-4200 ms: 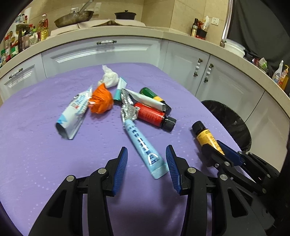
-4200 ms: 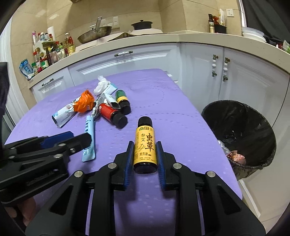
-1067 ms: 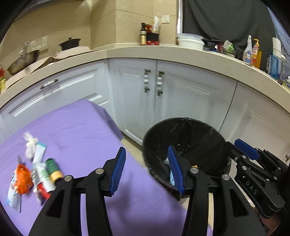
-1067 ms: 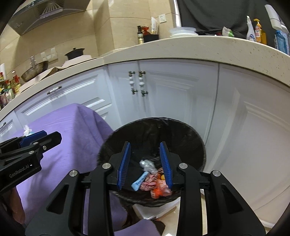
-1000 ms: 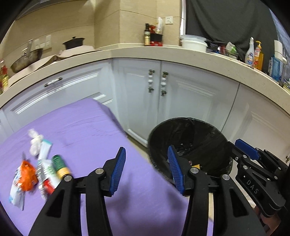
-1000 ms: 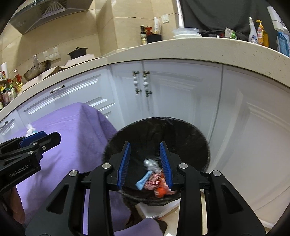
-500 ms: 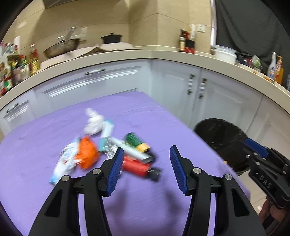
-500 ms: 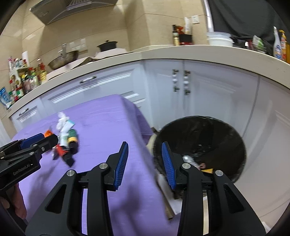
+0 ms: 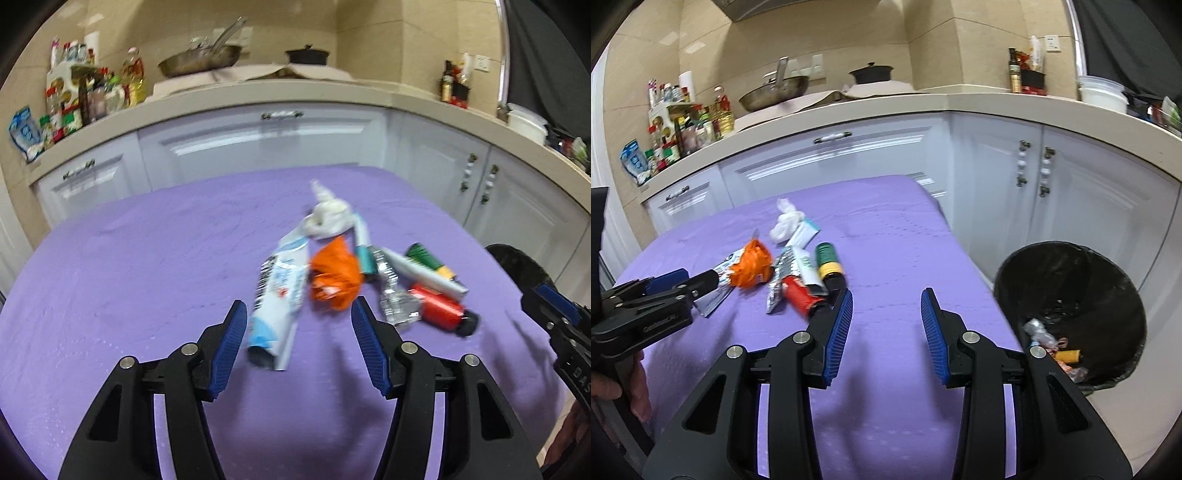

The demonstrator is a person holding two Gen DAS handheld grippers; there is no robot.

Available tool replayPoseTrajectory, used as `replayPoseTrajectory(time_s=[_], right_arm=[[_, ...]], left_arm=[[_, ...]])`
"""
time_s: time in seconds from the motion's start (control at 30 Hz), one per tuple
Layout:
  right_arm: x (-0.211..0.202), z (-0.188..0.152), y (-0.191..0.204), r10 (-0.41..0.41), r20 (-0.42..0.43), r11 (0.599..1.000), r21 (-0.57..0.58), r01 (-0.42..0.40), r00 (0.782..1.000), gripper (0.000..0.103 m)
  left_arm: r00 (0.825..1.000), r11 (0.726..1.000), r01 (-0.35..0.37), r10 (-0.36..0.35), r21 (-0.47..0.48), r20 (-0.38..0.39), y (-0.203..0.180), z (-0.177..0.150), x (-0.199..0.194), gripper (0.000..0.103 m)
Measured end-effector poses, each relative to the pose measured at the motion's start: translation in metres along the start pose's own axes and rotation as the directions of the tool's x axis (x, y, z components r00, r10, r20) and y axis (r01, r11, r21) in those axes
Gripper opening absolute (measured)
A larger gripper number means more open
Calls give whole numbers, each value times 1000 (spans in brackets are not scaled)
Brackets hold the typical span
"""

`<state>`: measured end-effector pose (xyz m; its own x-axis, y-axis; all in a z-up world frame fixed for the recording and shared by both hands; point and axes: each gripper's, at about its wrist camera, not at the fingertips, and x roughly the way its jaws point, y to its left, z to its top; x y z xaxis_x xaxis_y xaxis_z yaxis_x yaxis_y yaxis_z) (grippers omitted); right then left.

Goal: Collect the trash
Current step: 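Move both open grippers back toward the remaining trash on the table, then grasp the white-blue packet with the left gripper while the right grasps the red-capped bottle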

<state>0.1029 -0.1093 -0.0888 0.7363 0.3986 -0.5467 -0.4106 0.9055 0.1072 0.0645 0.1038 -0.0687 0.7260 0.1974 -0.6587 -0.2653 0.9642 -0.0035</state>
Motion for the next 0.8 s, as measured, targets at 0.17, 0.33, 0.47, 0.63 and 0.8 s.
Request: replayPoseTrajectory(time_s=[0.17,0.33,0.47,0.63,0.8], right_arm=[[7,1,10,9,-18,1000,-17,-9,1000,38],[14,3,18,18,-31,999,-33,-19,999,39],[18,4,24,28,-41,999,-45,-30,999,39],[23,3,31,41,-60,997,-56,-44,997,39],[29,1,36,56,-88,996,-60,-62,995,39]], left_arm=[[997,999,33,-36,-41,-70,15,0,15,58],[990,997,61,-65,-39,-123,18,-4,25,39],[986,995,88,-95,-53,-139,23,-7,26,19],[989,996,79,-83,-37,-125,27,-9,19,13],[991,997,58,-64,-48,-118,39,-12,11,13]])
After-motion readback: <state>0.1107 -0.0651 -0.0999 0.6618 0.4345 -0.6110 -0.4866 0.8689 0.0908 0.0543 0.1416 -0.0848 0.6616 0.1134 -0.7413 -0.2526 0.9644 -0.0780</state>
